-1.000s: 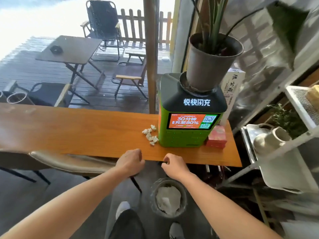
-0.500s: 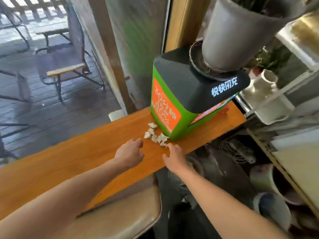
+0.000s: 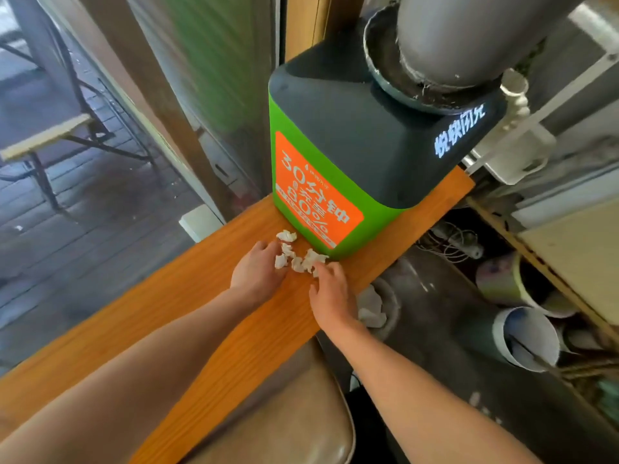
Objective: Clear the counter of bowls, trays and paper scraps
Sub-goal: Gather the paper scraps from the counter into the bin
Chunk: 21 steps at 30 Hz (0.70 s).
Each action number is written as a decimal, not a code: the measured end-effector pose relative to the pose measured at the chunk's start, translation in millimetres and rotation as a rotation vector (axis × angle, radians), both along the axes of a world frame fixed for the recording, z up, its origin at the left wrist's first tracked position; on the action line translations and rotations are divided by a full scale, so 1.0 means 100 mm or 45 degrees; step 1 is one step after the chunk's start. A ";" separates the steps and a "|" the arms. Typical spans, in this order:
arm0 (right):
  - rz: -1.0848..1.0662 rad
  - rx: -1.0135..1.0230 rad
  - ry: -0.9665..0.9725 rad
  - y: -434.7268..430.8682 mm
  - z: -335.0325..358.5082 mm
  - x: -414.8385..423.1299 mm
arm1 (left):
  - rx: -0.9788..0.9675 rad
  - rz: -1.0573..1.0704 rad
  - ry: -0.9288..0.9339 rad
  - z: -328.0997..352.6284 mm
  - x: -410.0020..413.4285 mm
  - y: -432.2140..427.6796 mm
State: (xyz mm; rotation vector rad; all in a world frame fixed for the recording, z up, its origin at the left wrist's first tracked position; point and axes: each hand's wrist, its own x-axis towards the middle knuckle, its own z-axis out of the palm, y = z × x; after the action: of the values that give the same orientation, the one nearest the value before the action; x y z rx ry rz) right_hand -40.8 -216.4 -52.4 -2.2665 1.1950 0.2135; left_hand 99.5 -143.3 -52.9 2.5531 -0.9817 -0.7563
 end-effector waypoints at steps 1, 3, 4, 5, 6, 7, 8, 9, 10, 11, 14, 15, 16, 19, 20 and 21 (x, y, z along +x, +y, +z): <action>-0.005 -0.005 -0.005 0.01 -0.05 0.01 | -0.004 0.012 0.002 -0.05 0.00 0.00; 0.009 -0.017 -0.017 0.01 -0.13 0.01 | -0.030 0.013 0.008 -0.14 0.00 0.03; 0.026 -0.028 -0.020 0.01 -0.16 0.01 | -0.048 -0.003 0.010 -0.17 0.02 0.05; 0.043 -0.037 -0.018 0.00 -0.19 0.01 | -0.061 -0.027 0.011 -0.20 0.03 0.07; 0.049 -0.038 -0.010 0.00 -0.20 0.01 | -0.070 -0.053 0.014 -0.23 0.05 0.10; 0.045 -0.027 0.002 0.00 -0.19 0.01 | -0.070 -0.080 0.020 -0.25 0.05 0.12; 0.037 -0.004 0.009 0.00 -0.19 0.01 | -0.067 -0.103 0.028 -0.26 0.05 0.15; 0.023 0.027 0.001 0.00 -0.18 0.00 | -0.064 -0.126 0.028 -0.27 0.05 0.17; 0.007 0.060 -0.015 0.00 -0.16 0.00 | -0.071 -0.140 0.027 -0.27 0.04 0.18; -0.004 0.092 -0.034 0.00 -0.14 -0.01 | -0.079 -0.140 0.028 -0.26 0.03 0.17; -0.036 0.162 -0.057 -0.04 -0.08 -0.05 | -0.088 -0.111 0.071 -0.26 -0.02 0.06; -0.042 0.170 -0.057 -0.06 -0.06 -0.06 | -0.077 -0.106 0.069 -0.26 -0.04 0.02; -0.046 0.167 -0.054 -0.08 -0.05 -0.07 | -0.066 -0.104 0.063 -0.27 -0.06 -0.02; -0.068 0.175 -0.019 -0.17 -0.02 -0.09 | -0.038 -0.094 0.078 -0.29 -0.07 -0.05; -0.082 0.203 -0.002 -0.19 -0.01 -0.09 | -0.023 -0.100 0.093 -0.30 -0.07 -0.04; -0.095 0.238 0.011 -0.21 0.00 -0.10 | -0.002 -0.115 0.106 -0.30 -0.06 -0.01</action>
State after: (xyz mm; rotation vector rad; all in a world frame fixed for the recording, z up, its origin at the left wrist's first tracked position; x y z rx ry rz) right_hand -51.1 -237.0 -52.4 -2.0583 1.2086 0.2941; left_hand 93.0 -144.3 -83.0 2.4685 -1.0754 -0.8787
